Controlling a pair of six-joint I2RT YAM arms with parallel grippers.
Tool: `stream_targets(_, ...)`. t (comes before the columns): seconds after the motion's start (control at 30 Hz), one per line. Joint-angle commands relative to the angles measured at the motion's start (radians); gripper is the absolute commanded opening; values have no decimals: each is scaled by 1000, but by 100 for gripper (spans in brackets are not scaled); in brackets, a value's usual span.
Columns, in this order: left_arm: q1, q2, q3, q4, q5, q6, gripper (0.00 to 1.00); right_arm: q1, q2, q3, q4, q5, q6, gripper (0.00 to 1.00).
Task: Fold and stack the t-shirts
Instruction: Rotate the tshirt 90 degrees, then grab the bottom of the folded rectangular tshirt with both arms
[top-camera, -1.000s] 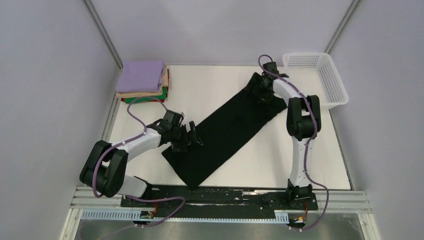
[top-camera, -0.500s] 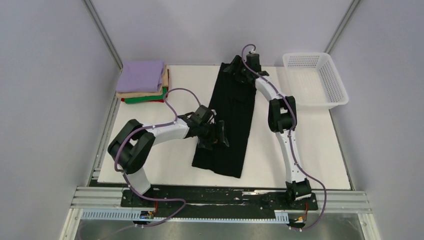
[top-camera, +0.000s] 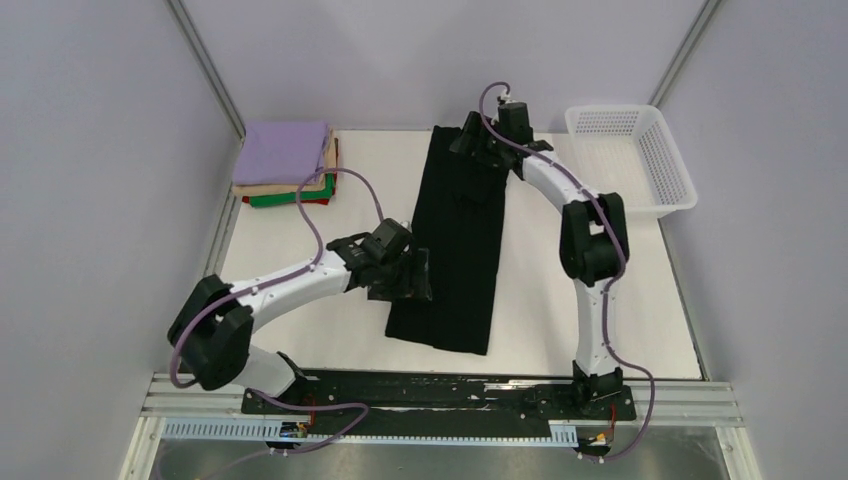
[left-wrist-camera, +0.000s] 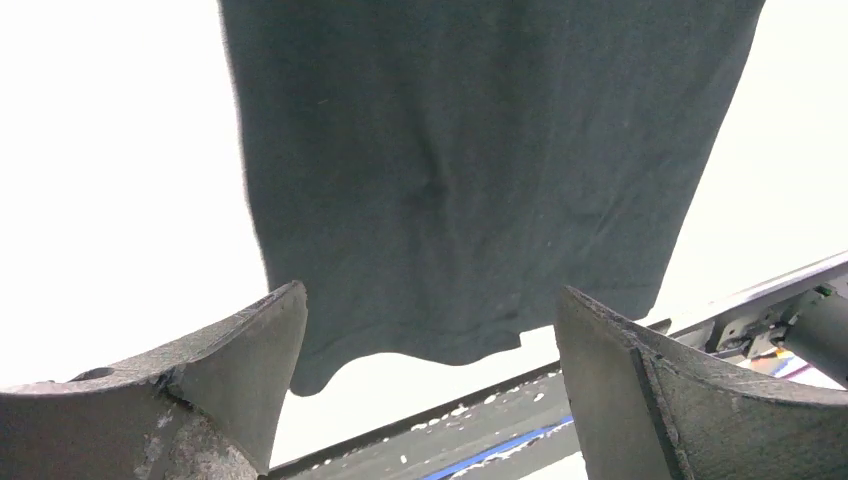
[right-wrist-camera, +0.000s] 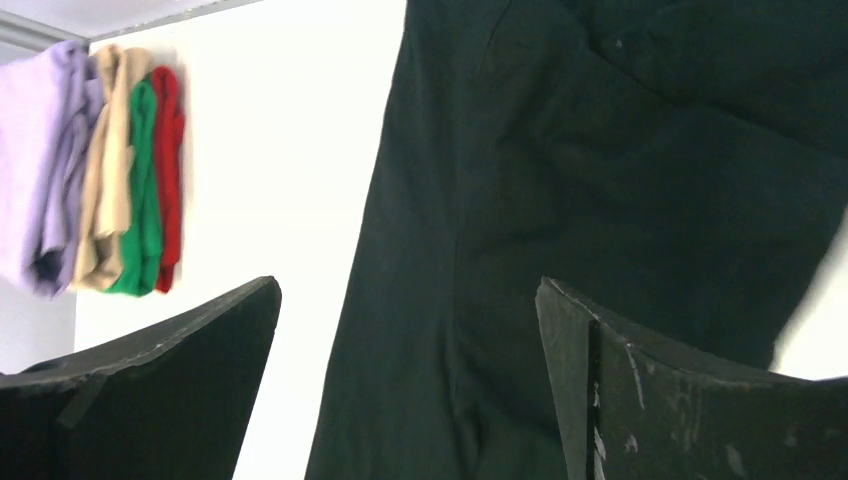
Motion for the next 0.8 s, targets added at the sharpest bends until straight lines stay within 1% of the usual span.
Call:
stream_targets(0.0,17,-149,-53,-131,-143,40,100,6,-351,-245,26,89,-97,100)
stream_targets(0.1,50,-218,-130,-141,-133,59,100,16,-561,-502,-29,114,-37,100)
stream_targets(0.17,62,-224,-157,-144,-123,69,100,18,-673,-655,-84,157,51,100)
stream_targets(0.23,65,-211,-168,-144,-111,75,100,25,-778,-821,-129,169,149,100)
stream_targets(0.3,65,-194,-181,-123,-80,81,97,49,-867,-935,-149,152,183,100)
stream_targets(0.33,65,-184,-187,-113,-49,84,93,66,-902,-981,-169,151,183,100)
stream_targets(0.37,65,-181,-197,-97,-38,88,91,89,-937,-1016,-200,154,185,100)
stream_targets(0.4,65,-174,-204,-90,-22,88,87,110,-967,-1049,-226,151,189,100)
stream_targets(0.53,65,-156,-239,-60,-5,76,77,186,-1060,-1143,-298,83,210,97)
stream_targets(0.57,65,-152,-252,-44,-1,74,76,206,-1076,-1159,-306,56,213,96)
stream_targets(0.63,65,-136,-263,-15,12,68,70,248,-1099,-1183,-331,38,235,96)
stream_targets(0.77,65,-86,-264,34,36,56,58,310,-1132,-1221,-371,29,288,94)
